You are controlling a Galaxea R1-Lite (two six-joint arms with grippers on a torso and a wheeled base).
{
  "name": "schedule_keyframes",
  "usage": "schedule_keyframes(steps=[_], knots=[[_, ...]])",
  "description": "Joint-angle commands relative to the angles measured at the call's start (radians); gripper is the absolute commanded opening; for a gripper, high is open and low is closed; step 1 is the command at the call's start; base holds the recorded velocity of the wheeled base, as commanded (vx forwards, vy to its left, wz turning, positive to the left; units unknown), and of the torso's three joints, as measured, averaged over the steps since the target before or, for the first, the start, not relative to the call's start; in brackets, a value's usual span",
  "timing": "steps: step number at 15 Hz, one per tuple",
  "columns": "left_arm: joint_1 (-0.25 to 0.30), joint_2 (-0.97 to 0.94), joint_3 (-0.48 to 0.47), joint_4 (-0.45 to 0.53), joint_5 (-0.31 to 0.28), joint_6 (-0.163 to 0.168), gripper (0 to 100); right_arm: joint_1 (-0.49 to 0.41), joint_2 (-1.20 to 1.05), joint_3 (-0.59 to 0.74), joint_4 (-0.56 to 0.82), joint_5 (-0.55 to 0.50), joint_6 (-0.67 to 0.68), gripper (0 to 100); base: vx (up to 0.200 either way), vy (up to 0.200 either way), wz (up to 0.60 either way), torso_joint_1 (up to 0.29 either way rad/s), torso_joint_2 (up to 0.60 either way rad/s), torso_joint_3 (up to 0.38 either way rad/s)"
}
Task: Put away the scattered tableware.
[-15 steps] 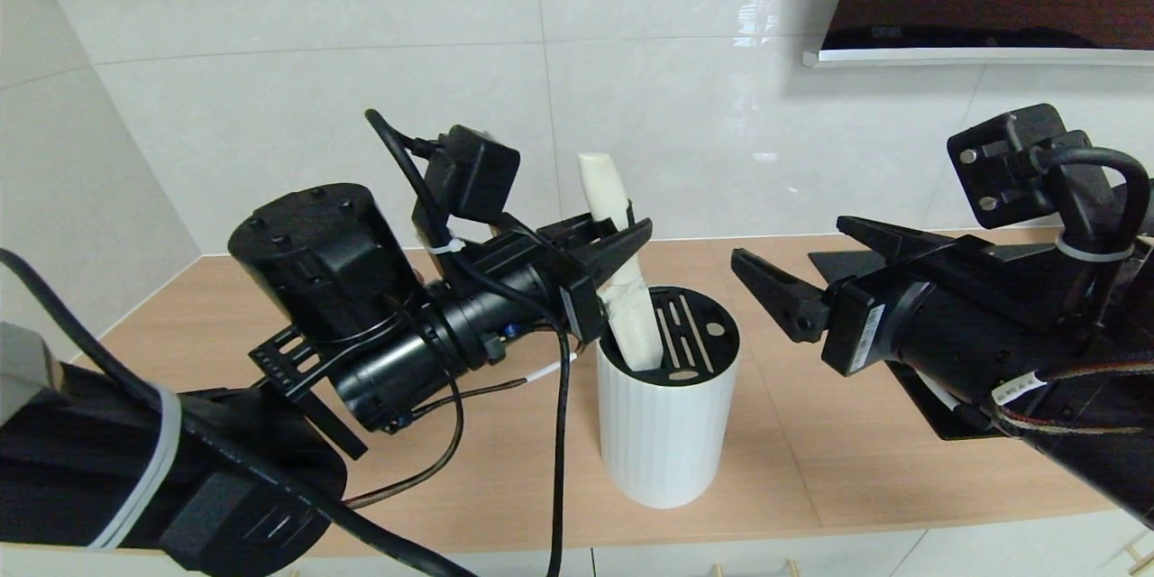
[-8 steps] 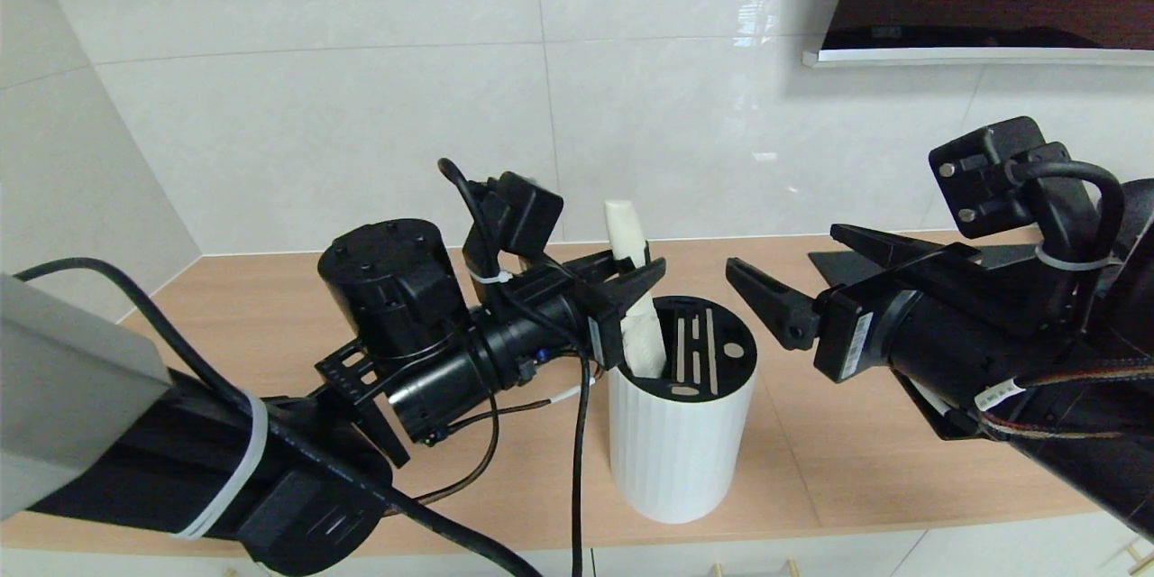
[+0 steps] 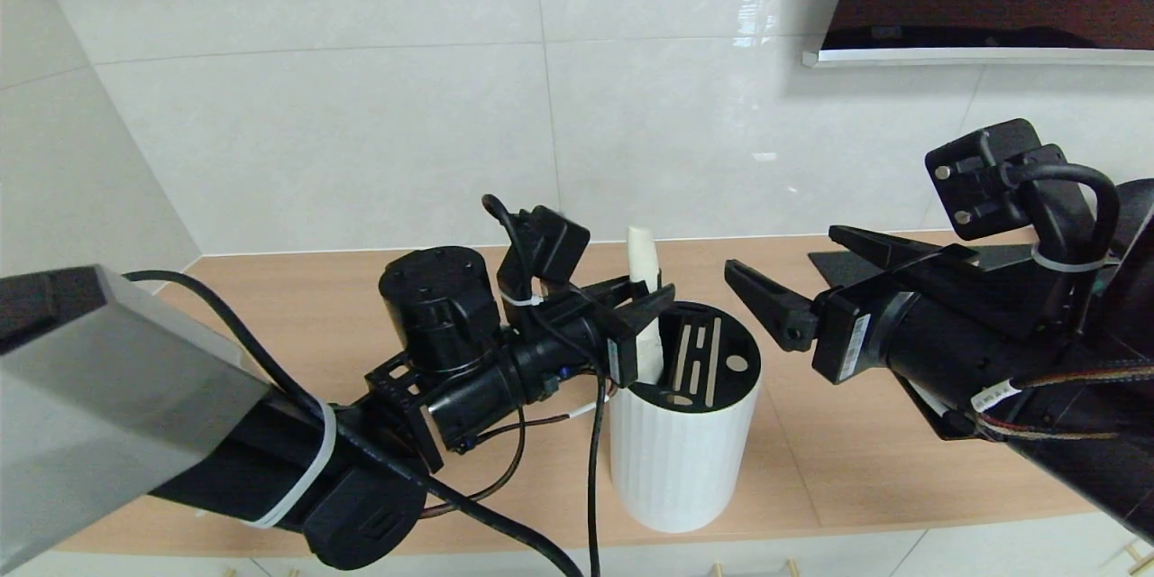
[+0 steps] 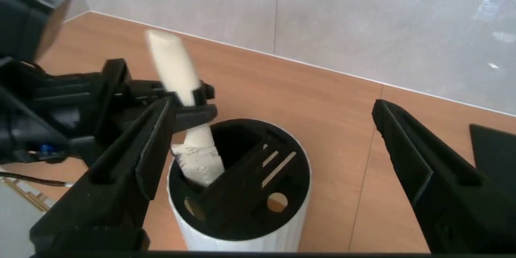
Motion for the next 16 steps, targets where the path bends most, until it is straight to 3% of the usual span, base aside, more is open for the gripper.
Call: schedule_keyframes(steps=[1, 5, 6, 12, 16], knots=[[0.000, 0.033, -0.003, -0.010, 0.013, 0.000, 0, 0.001, 0.003, 0.000, -0.001, 0.000, 0.000, 100, 0.000, 0.000, 0.00, 0.000, 0.00, 0.000], [-0.002, 0.027, -0.007, -0.018, 0.027, 0.001, 0, 0.001, 0.001, 0.000, -0.001, 0.000, 0.000, 100, 0.000, 0.000, 0.00, 0.000, 0.00, 0.000], [-0.008, 0.018, -0.007, -0.018, 0.037, 0.004, 100, 0.001, 0.001, 0.000, -0.001, 0.000, 0.000, 100, 0.000, 0.000, 0.00, 0.000, 0.00, 0.000], [-0.012, -0.039, -0.007, -0.031, 0.062, 0.001, 100, 0.001, 0.003, 0.000, -0.001, 0.000, 0.000, 100, 0.000, 0.000, 0.00, 0.000, 0.00, 0.000], [-0.002, -0.217, -0.007, -0.031, 0.163, 0.000, 100, -0.003, -0.005, -0.002, -0.002, 0.000, 0.001, 100, 0.000, 0.000, 0.00, 0.000, 0.00, 0.000]])
